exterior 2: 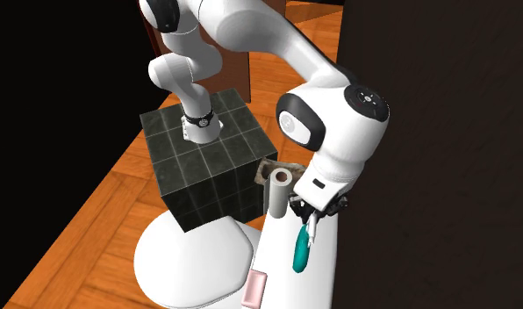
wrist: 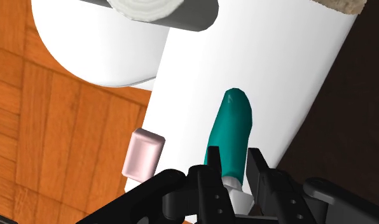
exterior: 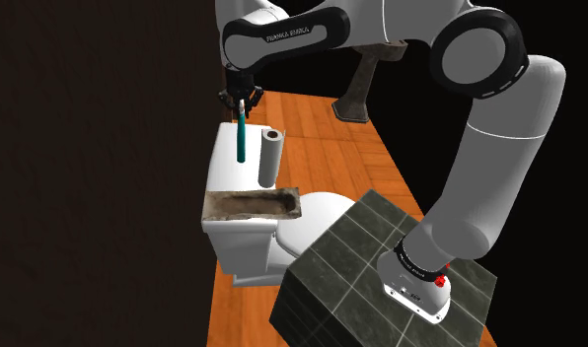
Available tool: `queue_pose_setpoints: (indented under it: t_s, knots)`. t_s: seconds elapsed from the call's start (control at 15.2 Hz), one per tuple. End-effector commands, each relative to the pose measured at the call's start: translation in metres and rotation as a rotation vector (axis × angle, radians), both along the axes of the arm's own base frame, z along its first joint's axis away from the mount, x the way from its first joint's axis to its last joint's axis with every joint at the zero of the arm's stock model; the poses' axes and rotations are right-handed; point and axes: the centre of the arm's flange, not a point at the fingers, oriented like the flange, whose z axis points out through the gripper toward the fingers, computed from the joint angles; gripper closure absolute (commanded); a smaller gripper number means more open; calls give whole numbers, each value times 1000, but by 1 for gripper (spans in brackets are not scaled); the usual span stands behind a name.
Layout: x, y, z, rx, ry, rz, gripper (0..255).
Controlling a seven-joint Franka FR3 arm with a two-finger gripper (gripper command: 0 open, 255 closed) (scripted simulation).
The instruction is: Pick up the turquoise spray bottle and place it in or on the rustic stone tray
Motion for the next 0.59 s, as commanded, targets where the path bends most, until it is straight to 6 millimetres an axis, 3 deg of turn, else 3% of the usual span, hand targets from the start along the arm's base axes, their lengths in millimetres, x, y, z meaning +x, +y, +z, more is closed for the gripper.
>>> queue_pose_setpoints:
  t_s: [0.0, 0.53]
  knots:
    - [0, 0, 8, 0, 0, 0, 255]
    - [0, 0, 50, 0, 0, 0, 255]
